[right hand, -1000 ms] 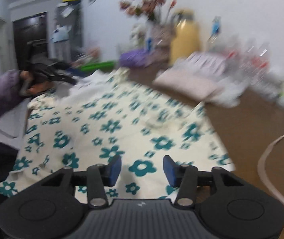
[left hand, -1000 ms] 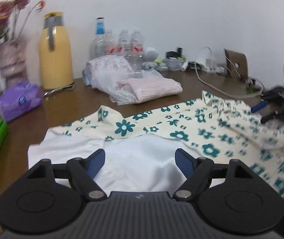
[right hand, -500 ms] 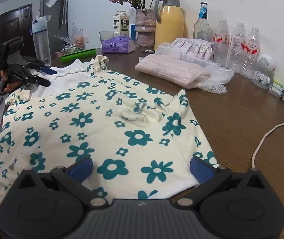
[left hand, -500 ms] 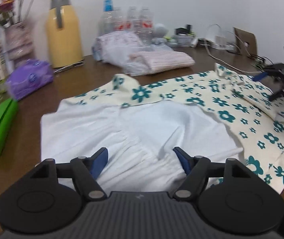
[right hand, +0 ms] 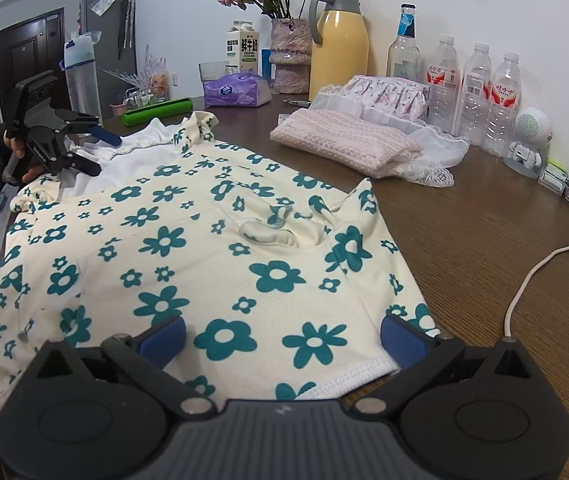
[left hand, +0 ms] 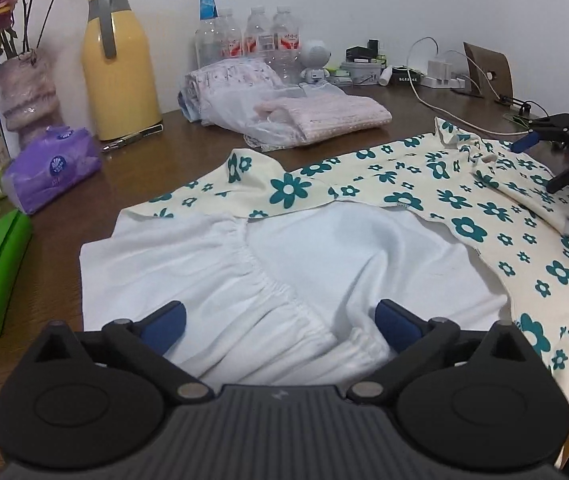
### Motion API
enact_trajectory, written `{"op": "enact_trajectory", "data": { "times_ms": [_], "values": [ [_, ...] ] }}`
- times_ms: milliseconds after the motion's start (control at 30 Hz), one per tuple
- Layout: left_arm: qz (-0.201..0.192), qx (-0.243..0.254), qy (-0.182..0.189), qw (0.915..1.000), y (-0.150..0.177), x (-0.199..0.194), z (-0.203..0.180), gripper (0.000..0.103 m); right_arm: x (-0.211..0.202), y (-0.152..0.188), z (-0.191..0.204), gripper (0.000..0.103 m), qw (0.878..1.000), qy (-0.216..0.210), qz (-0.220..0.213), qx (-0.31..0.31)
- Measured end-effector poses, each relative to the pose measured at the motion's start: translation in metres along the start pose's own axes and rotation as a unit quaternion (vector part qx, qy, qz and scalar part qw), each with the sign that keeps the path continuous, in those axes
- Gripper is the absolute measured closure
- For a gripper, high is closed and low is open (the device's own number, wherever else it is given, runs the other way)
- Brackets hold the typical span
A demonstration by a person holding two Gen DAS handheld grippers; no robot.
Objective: Fold clothes
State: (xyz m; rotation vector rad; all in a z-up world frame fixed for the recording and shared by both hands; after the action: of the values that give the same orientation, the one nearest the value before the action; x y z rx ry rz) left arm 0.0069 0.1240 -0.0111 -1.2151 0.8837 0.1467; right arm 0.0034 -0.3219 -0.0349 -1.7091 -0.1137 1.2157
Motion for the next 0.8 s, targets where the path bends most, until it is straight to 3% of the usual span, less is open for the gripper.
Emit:
{"op": "enact_trajectory", "data": {
  "times_ms": [800],
  "values": [
    [0.003, -0.018, -0.004, 0.9998, 0.0018, -0.0007, 0.0031, 0.0, 0.0002, -0.0001, 0.0001, 0.0, 1.0, 0.0, 0.0, 0.0]
  ]
}}
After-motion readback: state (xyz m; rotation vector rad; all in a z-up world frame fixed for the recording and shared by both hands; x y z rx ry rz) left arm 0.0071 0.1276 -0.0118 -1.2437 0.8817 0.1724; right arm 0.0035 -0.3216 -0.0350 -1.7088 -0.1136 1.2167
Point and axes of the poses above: each gripper's, at about its wrist camera, not at the fingertips, and x roughly the way its jaws point, z to its left, y to its underside, the point moved 5 cm from there along x, roughly the way its jaws point, and after that the axes turned 2 degrees about z, right-handed, at the moved point
